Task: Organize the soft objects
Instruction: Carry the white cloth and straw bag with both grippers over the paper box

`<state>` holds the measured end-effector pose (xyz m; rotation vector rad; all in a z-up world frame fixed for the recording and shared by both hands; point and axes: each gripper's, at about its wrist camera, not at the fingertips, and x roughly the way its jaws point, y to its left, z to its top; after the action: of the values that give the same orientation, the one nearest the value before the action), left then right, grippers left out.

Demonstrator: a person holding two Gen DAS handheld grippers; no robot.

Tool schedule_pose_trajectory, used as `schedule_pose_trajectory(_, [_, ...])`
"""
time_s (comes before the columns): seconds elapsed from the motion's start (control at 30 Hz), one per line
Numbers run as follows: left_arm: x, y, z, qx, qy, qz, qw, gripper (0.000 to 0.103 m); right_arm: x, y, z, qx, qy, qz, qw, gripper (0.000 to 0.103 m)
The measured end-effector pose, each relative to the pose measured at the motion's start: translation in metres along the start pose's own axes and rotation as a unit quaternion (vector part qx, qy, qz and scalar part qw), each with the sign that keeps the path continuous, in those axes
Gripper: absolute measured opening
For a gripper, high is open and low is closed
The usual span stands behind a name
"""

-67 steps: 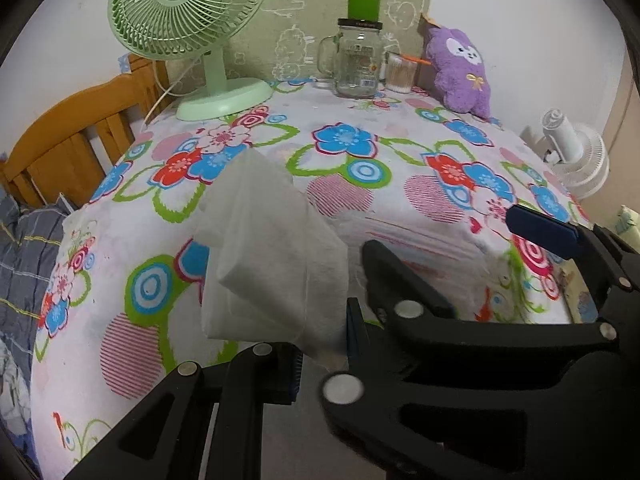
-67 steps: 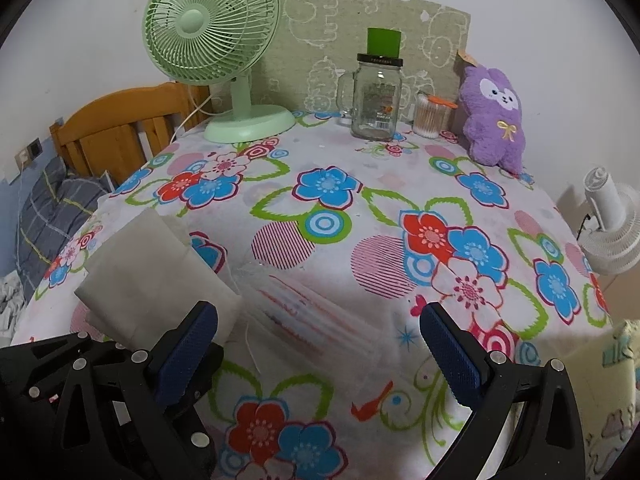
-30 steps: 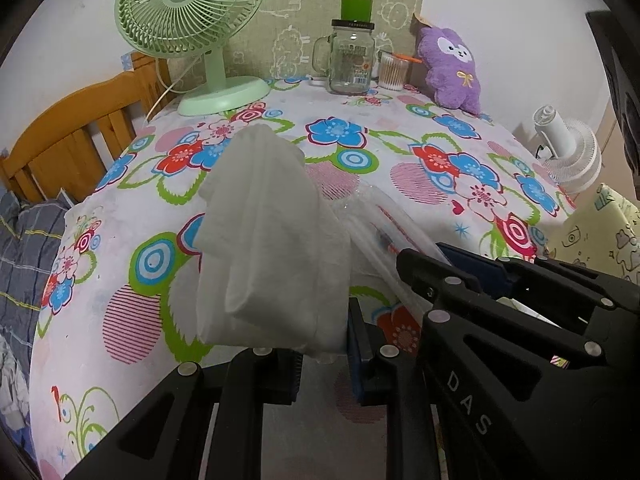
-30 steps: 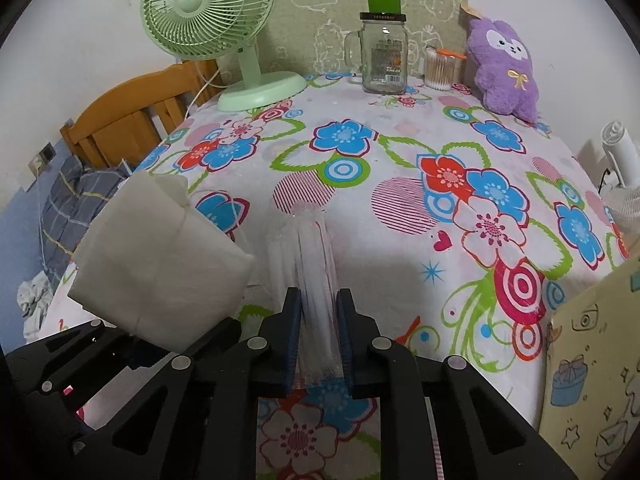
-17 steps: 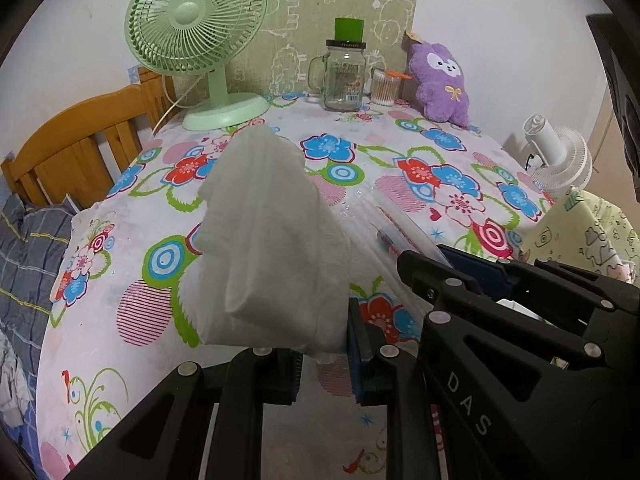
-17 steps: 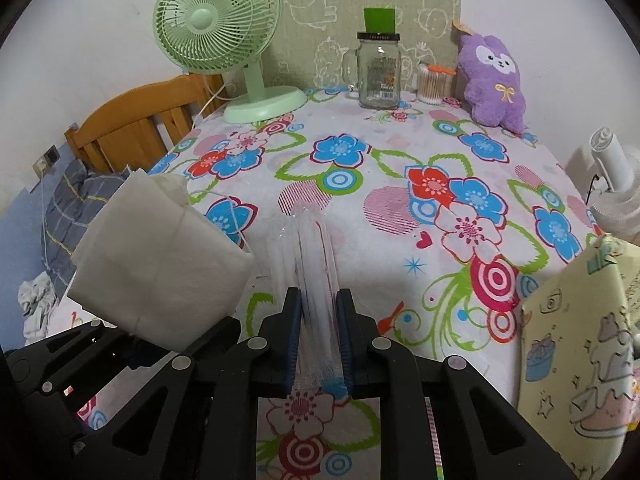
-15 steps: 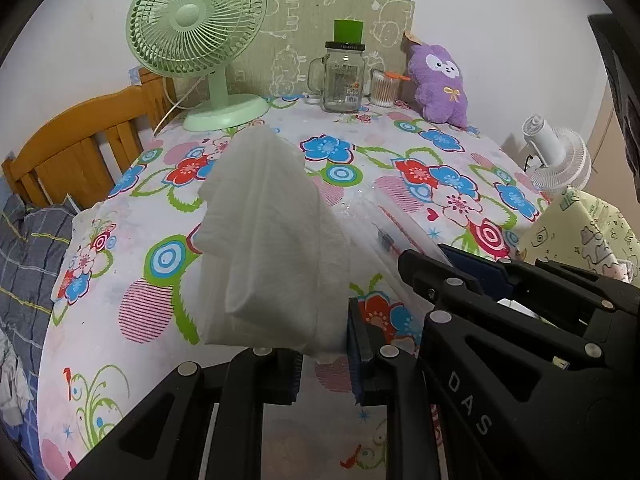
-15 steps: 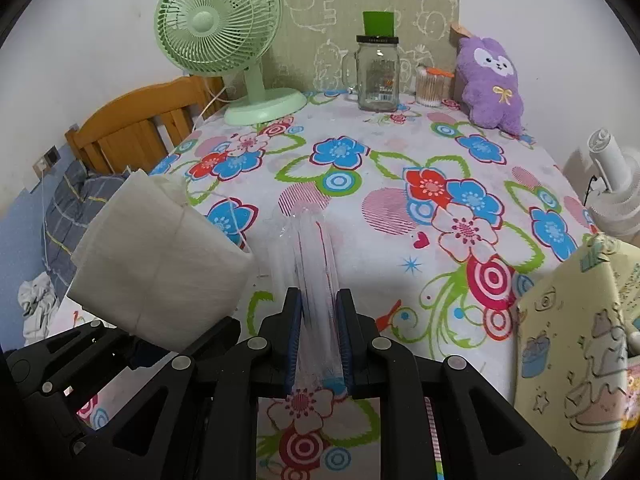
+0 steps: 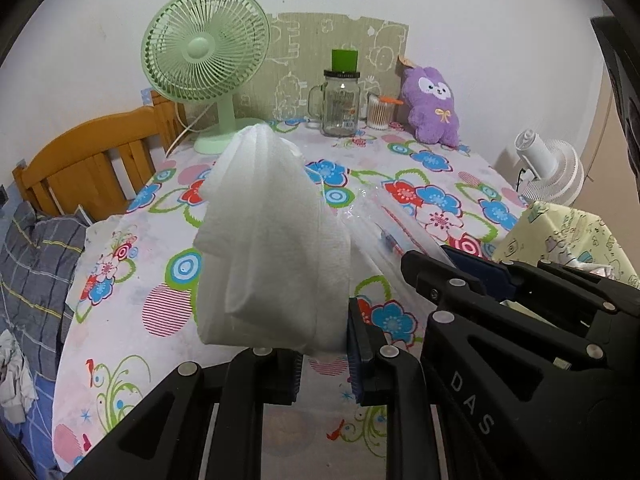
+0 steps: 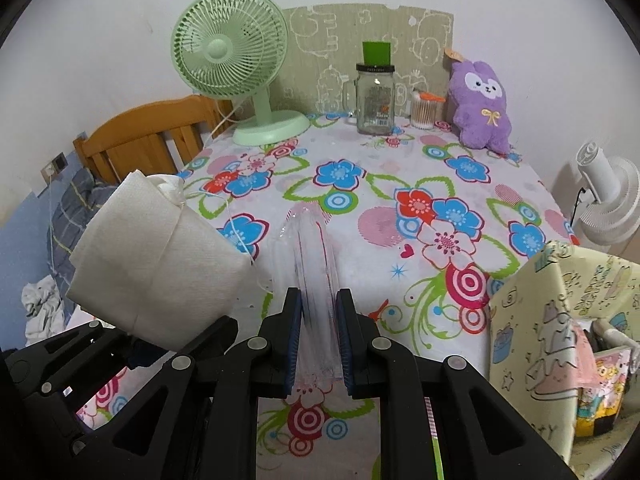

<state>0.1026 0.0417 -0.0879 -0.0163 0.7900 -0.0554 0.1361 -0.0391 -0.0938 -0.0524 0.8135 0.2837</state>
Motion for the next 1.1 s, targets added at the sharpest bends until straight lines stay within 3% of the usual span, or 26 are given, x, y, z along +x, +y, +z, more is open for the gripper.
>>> schedule_pose_trajectory(1.1, [-0.079,-0.046,0.014,0.012,-0.067,-0.008,0.9976,0.017,-0.098,-0.024,0.007,-0.001,-0.071,0.005,0.997,0.020])
